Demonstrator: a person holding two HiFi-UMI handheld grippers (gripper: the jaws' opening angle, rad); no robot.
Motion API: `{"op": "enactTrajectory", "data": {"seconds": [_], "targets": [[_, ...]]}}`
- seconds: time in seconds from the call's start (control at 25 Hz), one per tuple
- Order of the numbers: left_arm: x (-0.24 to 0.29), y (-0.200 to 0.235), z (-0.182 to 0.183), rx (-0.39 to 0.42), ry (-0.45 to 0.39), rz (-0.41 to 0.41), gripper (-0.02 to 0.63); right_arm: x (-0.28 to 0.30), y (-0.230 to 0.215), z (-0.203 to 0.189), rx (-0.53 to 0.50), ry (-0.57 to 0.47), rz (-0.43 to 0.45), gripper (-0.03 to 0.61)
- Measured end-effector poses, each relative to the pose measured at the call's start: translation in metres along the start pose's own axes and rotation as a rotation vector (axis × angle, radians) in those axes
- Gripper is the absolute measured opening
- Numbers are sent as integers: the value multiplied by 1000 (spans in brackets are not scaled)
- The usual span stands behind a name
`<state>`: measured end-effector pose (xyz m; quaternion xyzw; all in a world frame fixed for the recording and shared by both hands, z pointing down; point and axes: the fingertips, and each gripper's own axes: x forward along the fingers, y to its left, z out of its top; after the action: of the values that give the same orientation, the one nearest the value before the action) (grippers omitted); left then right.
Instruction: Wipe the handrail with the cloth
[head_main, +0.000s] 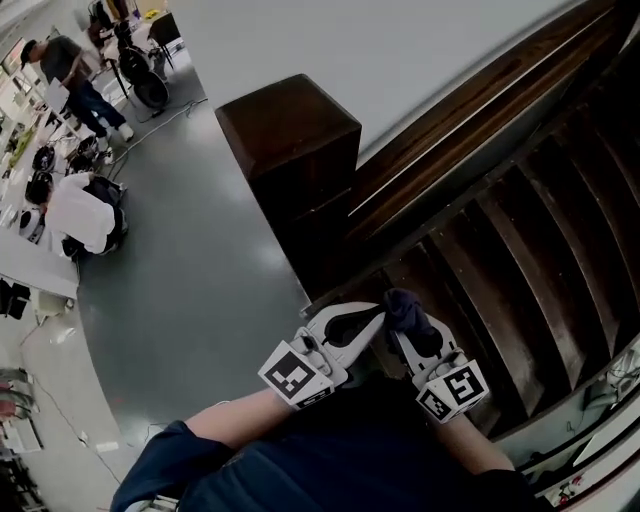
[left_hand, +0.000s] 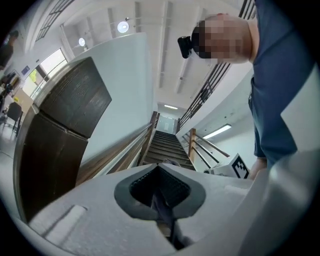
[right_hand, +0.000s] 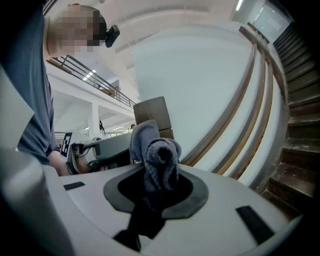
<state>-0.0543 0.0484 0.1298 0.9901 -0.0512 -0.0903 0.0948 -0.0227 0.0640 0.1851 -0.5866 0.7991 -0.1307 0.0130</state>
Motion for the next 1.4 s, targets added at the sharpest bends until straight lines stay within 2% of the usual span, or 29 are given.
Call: {"op": "enactTrajectory", "data": {"seconds": [0.12,0.36,0.52,0.68,0.84,1.04,1.4], "targets": [[7,14,-6,-40,16,-17,2,14,-7,2,12,3,-26,94],[36,33,-19,-64,45,-33,2,30,-40,-3,44,-6,-56,94],[66,47,-39,-79,74,-19,2,37,-79,-14,66,-17,-71,94],[106,64,-65,-67,63,-4,2,38,-134,-28,68,-49,-92,94],[142,91,-111,-62,66,1,2,51,-195,-62,61,-69,-129,94],[176,124,-187,-51,75,-2,2,80,-277,-112,10,-94,-165,95],[189,187,-296,-23,64,-1,2,143,-375,-202,-42,-133,-210,94]]}}
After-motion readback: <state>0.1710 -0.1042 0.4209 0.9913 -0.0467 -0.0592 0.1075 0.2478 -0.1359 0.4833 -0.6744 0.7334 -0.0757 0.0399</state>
